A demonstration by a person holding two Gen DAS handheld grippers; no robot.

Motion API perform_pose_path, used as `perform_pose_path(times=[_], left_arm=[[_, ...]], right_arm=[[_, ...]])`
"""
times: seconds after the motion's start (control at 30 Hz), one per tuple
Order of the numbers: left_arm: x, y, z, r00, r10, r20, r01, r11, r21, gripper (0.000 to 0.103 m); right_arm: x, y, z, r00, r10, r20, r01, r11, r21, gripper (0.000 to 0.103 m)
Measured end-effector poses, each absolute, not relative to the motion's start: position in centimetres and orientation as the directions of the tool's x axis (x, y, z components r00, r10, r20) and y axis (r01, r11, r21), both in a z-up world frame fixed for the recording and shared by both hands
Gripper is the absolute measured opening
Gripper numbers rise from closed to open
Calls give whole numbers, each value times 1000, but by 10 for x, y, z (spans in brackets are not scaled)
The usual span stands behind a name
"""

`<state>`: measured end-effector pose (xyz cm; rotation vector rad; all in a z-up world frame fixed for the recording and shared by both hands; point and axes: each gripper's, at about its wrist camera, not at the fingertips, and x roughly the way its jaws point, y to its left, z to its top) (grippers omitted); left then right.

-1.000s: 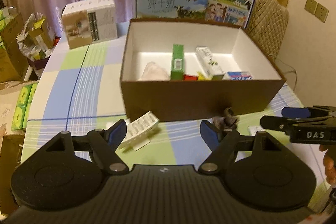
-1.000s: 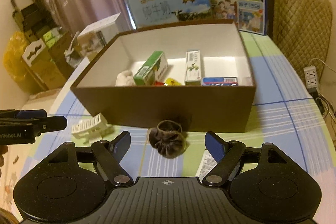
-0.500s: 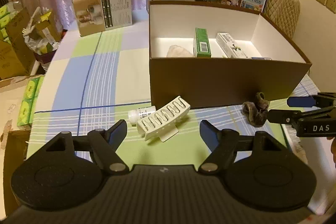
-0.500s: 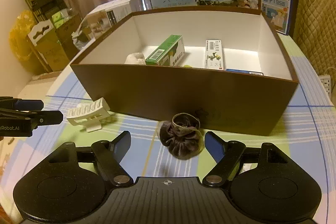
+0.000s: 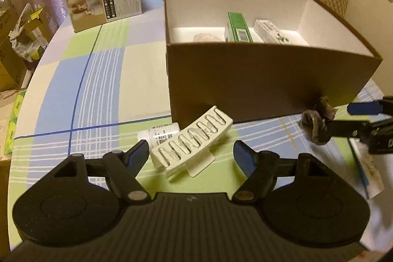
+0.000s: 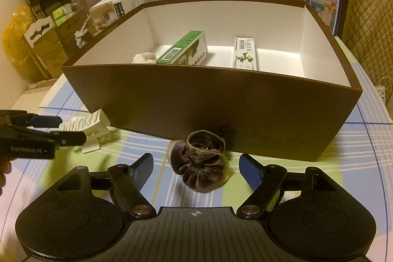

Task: Organize objects
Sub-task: 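Withdraw both tools from the box toward the pill tray and brown pouch, then grasp the white pill tray with the left tool while the right tool grasps the brown fabric pouch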

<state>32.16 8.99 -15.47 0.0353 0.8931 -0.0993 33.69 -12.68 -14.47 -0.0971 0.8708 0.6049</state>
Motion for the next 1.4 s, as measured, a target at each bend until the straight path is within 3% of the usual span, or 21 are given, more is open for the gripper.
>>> perform_pose_path(times=[0.2,0.4,0.57,1.13,1.2,1.27,1.4], left_arm=[[325,88,-161,608,-91,-789,119,993,-23,63],[322,76,-161,545,-184,-818,179,979,-101,40],[319,60,-155,515,-256,-818,245,958,-146,39],[347,29,-163,535,-142,-833,194,980,-43,39],[351,24,-167,532,-126,-838,193,981,-25,35],[352,22,-169,524,-122,-843,189,982,-24,24],[351,23,-169,516,-115,-849,182,983,-22,24]], right_arm=[[339,-128,-146,483,452,-750,-529,833,161,75],[338,-127,-146,478,449,-755,-529,833,160,75],[338,-127,-147,470,445,-762,-531,832,158,75],[339,-120,-155,470,436,-767,-544,828,137,75],[339,-119,-155,476,438,-762,-546,827,134,74],[339,-118,-156,479,437,-762,-549,826,129,74],[341,-118,-158,478,433,-765,-549,827,125,70]])
